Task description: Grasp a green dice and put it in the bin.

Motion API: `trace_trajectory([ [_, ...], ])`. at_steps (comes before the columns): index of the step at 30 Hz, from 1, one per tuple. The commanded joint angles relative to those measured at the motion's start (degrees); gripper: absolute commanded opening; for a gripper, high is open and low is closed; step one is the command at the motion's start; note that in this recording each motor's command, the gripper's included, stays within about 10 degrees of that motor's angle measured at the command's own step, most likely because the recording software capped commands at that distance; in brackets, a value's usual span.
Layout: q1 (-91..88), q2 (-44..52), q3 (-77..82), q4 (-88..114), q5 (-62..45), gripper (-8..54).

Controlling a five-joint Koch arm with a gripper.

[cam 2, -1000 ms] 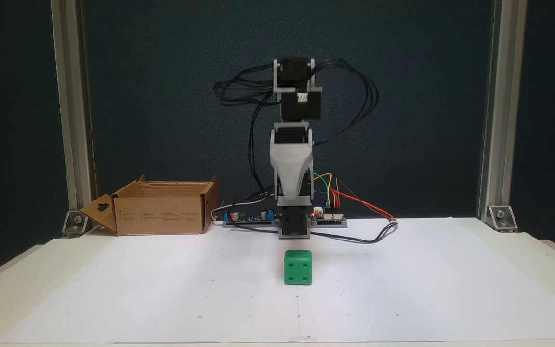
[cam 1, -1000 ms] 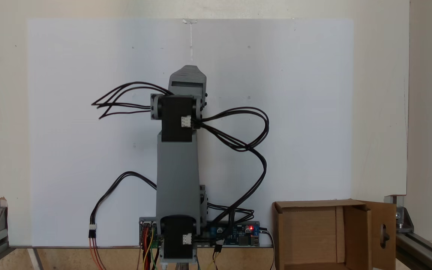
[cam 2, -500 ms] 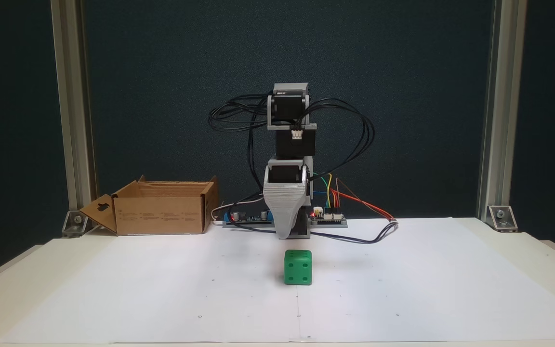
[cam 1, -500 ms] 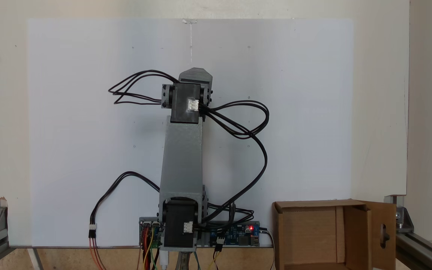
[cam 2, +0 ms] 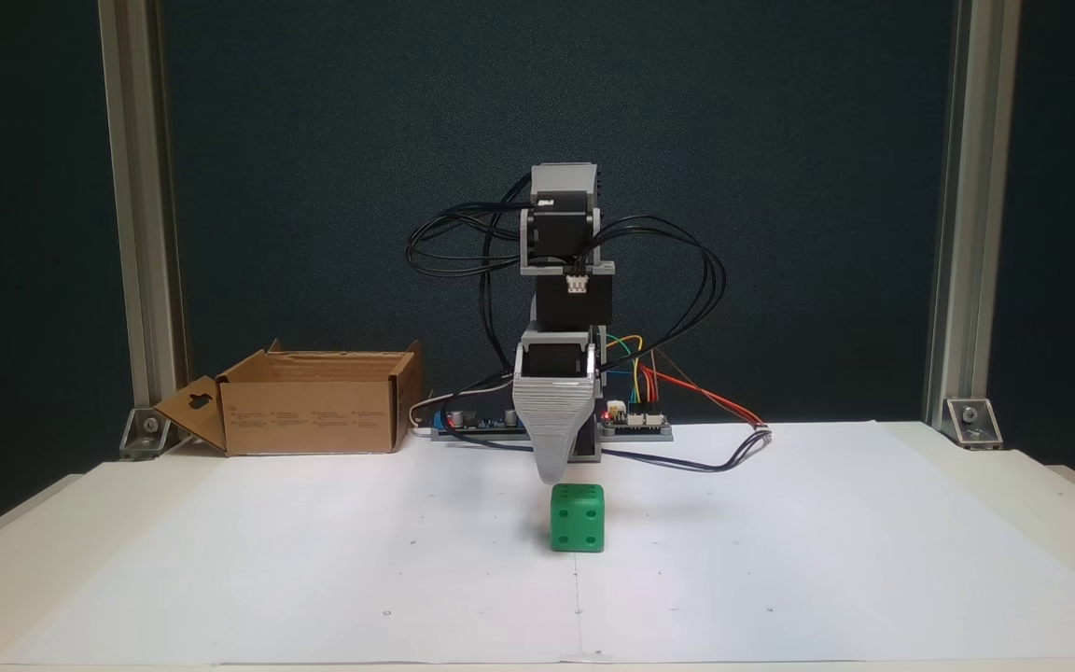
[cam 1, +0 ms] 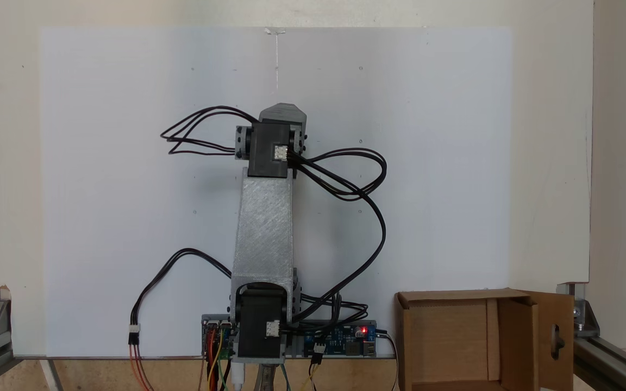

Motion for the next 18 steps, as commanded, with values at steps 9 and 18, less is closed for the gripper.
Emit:
trace_trajectory([
  [9, -2.64, 1.14, 0.00, -1.58, 2.81, 45.0],
  [18, -2.72, 1.05, 3.78, -6.24, 2.72, 44.8],
])
